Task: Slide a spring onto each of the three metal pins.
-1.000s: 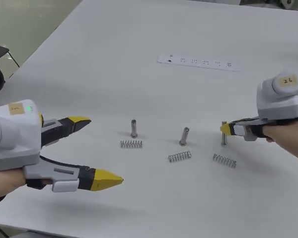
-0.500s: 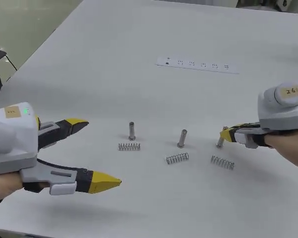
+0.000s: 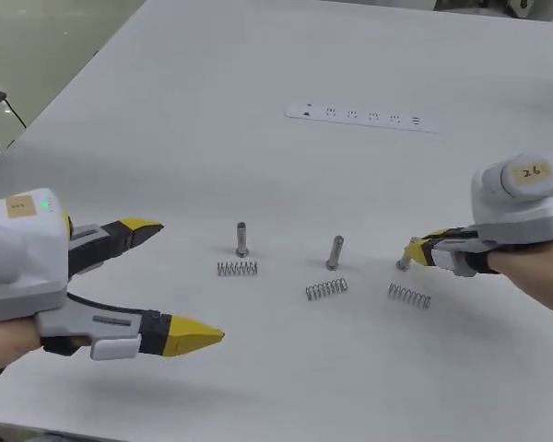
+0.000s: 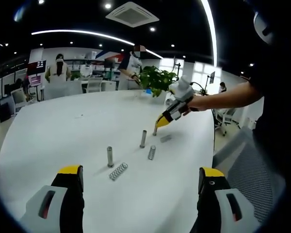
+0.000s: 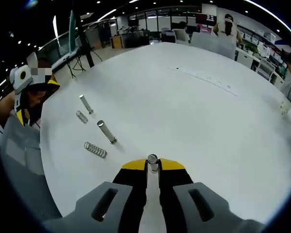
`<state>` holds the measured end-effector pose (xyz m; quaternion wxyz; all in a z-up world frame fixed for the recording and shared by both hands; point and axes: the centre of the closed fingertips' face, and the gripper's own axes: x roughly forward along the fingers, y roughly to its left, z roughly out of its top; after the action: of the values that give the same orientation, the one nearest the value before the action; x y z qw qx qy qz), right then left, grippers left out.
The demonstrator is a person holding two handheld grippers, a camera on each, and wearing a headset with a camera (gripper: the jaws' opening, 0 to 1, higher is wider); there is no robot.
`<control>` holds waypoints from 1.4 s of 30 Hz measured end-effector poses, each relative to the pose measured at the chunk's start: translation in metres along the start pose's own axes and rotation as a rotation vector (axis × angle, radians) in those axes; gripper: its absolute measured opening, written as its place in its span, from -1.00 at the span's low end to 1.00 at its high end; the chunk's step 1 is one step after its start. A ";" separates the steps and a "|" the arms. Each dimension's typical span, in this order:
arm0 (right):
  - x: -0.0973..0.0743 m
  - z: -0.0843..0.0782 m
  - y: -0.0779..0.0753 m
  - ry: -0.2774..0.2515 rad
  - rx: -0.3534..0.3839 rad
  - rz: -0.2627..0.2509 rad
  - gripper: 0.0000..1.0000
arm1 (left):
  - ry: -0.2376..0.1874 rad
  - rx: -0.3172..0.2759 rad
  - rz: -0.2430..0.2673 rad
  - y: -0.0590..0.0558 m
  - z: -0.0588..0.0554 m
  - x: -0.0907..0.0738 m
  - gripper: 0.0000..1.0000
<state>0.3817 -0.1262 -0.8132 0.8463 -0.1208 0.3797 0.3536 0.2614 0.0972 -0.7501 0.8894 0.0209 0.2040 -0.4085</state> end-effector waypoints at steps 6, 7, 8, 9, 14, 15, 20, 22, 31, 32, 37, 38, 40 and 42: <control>-0.001 0.000 0.001 -0.004 0.009 0.010 -0.83 | -0.006 -0.001 0.002 0.000 0.002 0.000 0.93; -0.001 0.000 0.001 -0.006 0.007 0.010 -0.79 | -0.007 -0.002 0.002 0.001 0.002 0.001 0.93; -0.001 0.000 0.000 -0.008 0.004 0.009 -0.75 | -0.006 -0.002 0.003 0.001 0.002 0.001 0.93; -0.001 0.001 0.001 -0.013 0.000 0.010 -0.72 | -0.005 -0.001 0.002 0.001 0.002 0.001 0.92; -0.002 0.001 0.001 -0.024 0.008 0.015 -0.64 | -0.005 -0.002 0.000 0.000 0.002 0.002 0.92; -0.002 0.001 0.001 -0.026 0.010 0.017 -0.62 | -0.004 -0.001 0.000 0.000 0.002 0.002 0.92; -0.006 0.000 0.000 -0.035 0.018 0.019 -0.55 | -0.003 -0.002 0.001 0.000 0.002 0.001 0.93; -0.008 0.000 0.000 -0.041 0.018 0.023 -0.53 | -0.004 -0.003 0.001 -0.001 0.002 0.001 0.93; -0.015 -0.007 0.004 -0.037 -0.035 0.046 -0.42 | 0.000 -0.002 -0.001 -0.001 0.001 0.002 0.93; -0.015 -0.008 0.005 -0.034 -0.039 0.049 -0.41 | -0.002 -0.003 -0.002 -0.001 0.002 0.002 0.93; -0.017 -0.013 0.012 -0.017 -0.090 0.071 -0.41 | 0.000 -0.003 -0.003 -0.002 0.001 0.002 0.93; -0.018 -0.014 0.014 -0.013 -0.108 0.078 -0.41 | 0.001 -0.002 -0.003 -0.002 0.001 0.002 0.93; -0.018 -0.016 0.019 -0.004 -0.125 0.098 -0.42 | 0.001 -0.003 -0.002 -0.001 0.001 0.002 0.93; -0.018 -0.019 0.022 0.005 -0.143 0.105 -0.41 | 0.000 -0.003 -0.001 -0.001 0.001 0.002 0.93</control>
<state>0.3475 -0.1281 -0.8114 0.8149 -0.1615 0.3612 0.4235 0.2619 0.0947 -0.7498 0.8892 0.0192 0.2047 -0.4087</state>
